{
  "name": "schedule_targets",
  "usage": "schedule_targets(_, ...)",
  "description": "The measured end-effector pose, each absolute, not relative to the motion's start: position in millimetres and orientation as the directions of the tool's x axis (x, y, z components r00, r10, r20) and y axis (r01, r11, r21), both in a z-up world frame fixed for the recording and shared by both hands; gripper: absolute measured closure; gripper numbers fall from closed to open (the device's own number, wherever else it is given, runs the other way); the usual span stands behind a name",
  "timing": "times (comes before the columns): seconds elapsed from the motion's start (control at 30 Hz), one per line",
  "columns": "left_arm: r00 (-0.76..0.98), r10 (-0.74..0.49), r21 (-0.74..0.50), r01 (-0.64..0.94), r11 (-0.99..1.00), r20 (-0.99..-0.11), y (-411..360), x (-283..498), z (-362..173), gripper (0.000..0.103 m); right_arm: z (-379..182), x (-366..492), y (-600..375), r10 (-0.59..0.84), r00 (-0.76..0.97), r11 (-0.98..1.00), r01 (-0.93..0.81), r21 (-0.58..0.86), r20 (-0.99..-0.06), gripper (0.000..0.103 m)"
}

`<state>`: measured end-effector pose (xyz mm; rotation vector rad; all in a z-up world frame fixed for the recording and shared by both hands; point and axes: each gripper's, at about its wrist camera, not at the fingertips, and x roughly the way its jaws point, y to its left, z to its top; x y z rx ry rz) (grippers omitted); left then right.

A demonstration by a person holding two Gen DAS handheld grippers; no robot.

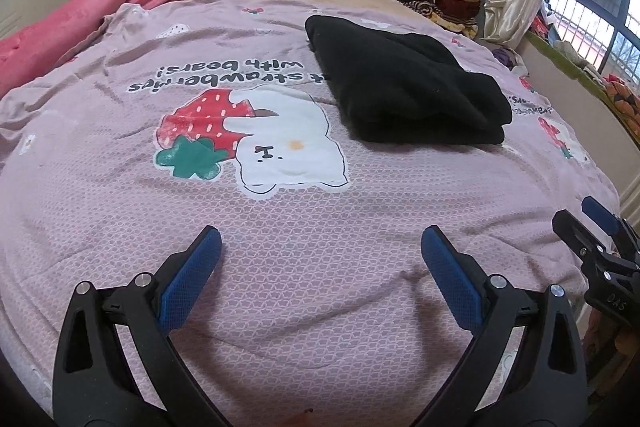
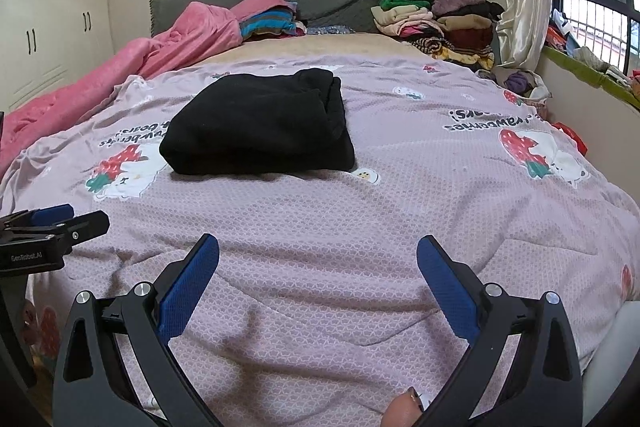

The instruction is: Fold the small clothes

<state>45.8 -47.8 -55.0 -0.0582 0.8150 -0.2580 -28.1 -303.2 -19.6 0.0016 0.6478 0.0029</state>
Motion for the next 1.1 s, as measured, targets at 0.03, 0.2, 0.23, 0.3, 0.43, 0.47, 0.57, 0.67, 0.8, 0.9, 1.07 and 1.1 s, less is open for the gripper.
schedule_targets(0.03,0.657,-0.245,-0.146,0.203,0.968,-0.713,-48.1,45.5,-55.1,0.009,-19.5,-27.8,-302.8,0.008,0.796,1.000,-0.007,0.004,-0.605,0.004)
schedule_targets(0.2,0.660,-0.247,-0.141,0.210,0.967,-0.710,-49.8,43.8,-53.8,0.009,-18.7,-28.4,-300.5,0.004,0.797,1.000,-0.011,-0.008,-0.604,0.004)
schedule_targets(0.23,0.660,-0.247,-0.141,0.211,0.967,-0.709,-50.1,44.1,-53.5,0.009,-18.7,-28.3,-300.3,0.004,0.797,1.000,-0.012,-0.009,-0.604,0.004)
schedule_targets(0.3,0.661,-0.248,-0.141,0.212,0.967,-0.708,-50.0,43.4,-53.0,0.009,-18.7,-28.2,-300.1,0.002,0.798,1.000,-0.011,-0.012,-0.603,0.004)
schedule_targets(0.43,0.661,-0.245,-0.139,0.209,0.968,-0.709,-50.2,42.9,-52.9,0.009,-19.9,-27.8,-299.6,0.003,0.796,1.000,-0.013,-0.013,-0.606,0.004)
schedule_targets(0.47,0.661,-0.244,-0.138,0.208,0.968,-0.710,-50.2,42.9,-52.9,0.009,-20.0,-27.7,-299.4,0.001,0.795,1.000,-0.013,-0.015,-0.606,0.004)
schedule_targets(0.57,0.660,-0.241,-0.137,0.206,0.969,-0.711,-50.2,42.9,-52.9,0.009,-20.3,-27.8,-299.2,0.003,0.796,1.000,-0.014,-0.014,-0.606,0.004)
schedule_targets(0.67,0.659,-0.238,-0.136,0.204,0.970,-0.713,-50.1,43.4,-52.9,0.009,-20.3,-27.8,-299.3,0.004,0.796,1.000,-0.015,-0.013,-0.605,0.004)
schedule_targets(0.8,0.658,-0.233,-0.131,0.200,0.971,-0.716,-50.3,42.6,-53.0,0.009,-20.3,-28.2,-298.6,0.004,0.794,1.000,-0.015,-0.012,-0.608,0.004)
schedule_targets(0.9,0.657,-0.229,-0.127,0.199,0.972,-0.718,-50.3,42.9,-53.4,0.009,-20.3,-27.4,-298.1,0.004,0.793,1.000,-0.014,-0.012,-0.610,0.004)
schedule_targets(1.07,0.658,-0.224,-0.123,0.196,0.973,-0.719,-50.6,43.0,-53.2,0.009,-20.1,-27.4,-297.6,0.005,0.794,1.000,-0.015,-0.012,-0.608,0.004)
schedule_targets(1.1,0.659,-0.223,-0.122,0.196,0.973,-0.718,-50.4,42.7,-53.2,0.009,-20.3,-27.4,-297.4,0.003,0.794,1.000,-0.014,-0.014,-0.608,0.004)
